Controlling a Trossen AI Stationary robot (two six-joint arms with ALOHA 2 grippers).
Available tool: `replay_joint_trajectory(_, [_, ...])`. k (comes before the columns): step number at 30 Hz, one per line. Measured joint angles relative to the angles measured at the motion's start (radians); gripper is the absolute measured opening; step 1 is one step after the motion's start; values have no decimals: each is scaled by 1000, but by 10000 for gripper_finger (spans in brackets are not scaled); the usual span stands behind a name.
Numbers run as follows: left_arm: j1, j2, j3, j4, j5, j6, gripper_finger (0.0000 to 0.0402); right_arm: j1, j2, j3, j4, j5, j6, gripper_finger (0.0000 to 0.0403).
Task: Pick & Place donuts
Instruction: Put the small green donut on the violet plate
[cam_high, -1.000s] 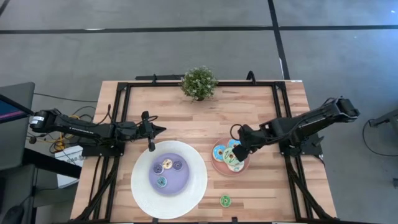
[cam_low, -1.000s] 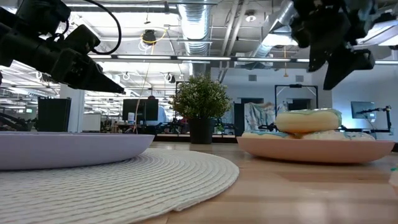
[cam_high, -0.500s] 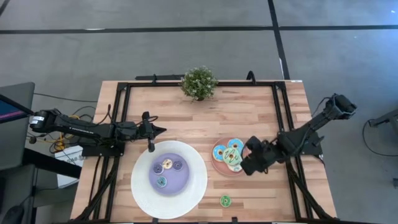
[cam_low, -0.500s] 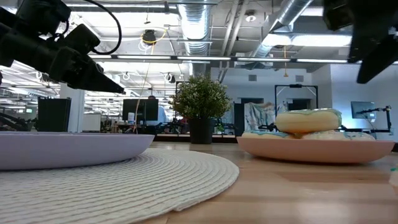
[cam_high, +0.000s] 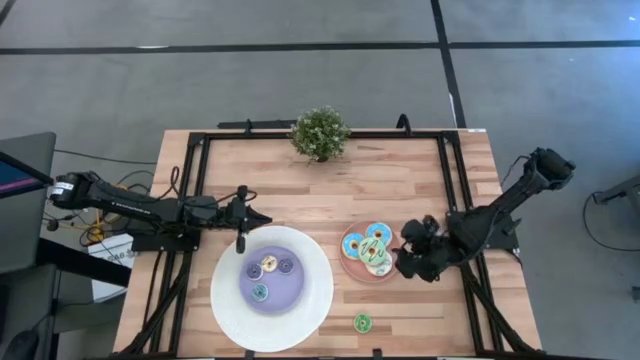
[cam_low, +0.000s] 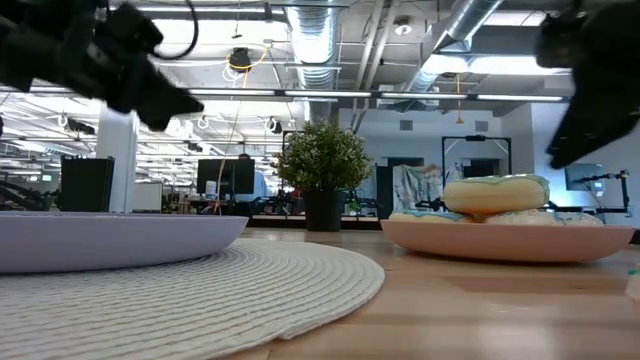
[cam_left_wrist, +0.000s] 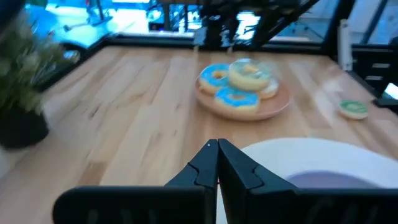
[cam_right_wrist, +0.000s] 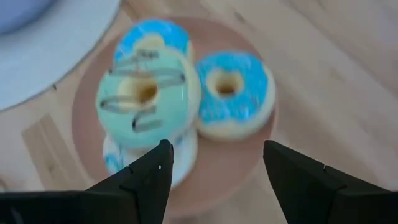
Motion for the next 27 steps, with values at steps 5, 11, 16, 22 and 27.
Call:
replay_joint_trajectory(5, [-84,119,128,-16,-113,37,0,-151,-80,-111,305,-8,-384,240])
replay_joint_trajectory(11, [-102,342,317,-92,-160,25,0,-392,-160,-233,656,-213,-834,240])
replay_joint_trajectory(16, [-102,532,476,-105,-163,19,0,-574,-193,-345,923,-460,-1067,240])
replay_joint_trajectory(22, [-116,728,768,-373,-192,-5,0,-691,-258,-470,1040,-567,-1055,240])
replay_joint_trajectory(27, [-150,872,1004,-566,-264,-7,0,-683,-356,-553,1071,-567,-998,240])
